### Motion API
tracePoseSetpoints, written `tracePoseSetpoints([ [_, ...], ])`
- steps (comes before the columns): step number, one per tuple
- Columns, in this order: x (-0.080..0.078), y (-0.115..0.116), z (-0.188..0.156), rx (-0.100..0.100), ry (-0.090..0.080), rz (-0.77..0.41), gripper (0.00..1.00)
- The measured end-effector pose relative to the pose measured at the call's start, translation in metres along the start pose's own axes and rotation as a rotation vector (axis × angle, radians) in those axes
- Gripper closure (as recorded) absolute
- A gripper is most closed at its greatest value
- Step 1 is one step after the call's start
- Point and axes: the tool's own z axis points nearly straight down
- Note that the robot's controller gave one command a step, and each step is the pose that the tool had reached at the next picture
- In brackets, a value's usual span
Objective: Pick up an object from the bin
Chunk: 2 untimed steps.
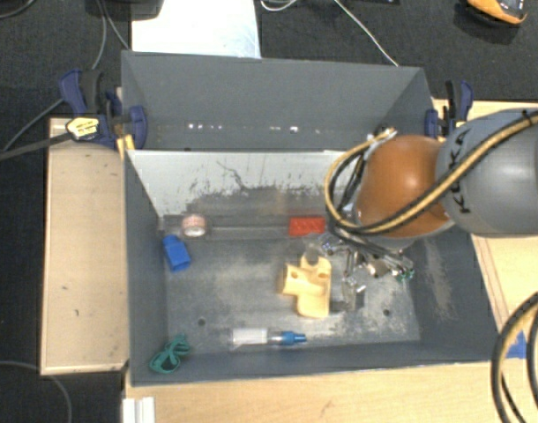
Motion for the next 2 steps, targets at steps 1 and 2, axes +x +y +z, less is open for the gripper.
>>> tracePoseSetpoints([
  [1, -0.0245, 0.0238, -0.0018, -0.003, -0.003, -0.140, 0.00],
  [2, -0.0246, 0.0219, -0.0015, 0.003, -0.004, -0.203, 1.00],
])
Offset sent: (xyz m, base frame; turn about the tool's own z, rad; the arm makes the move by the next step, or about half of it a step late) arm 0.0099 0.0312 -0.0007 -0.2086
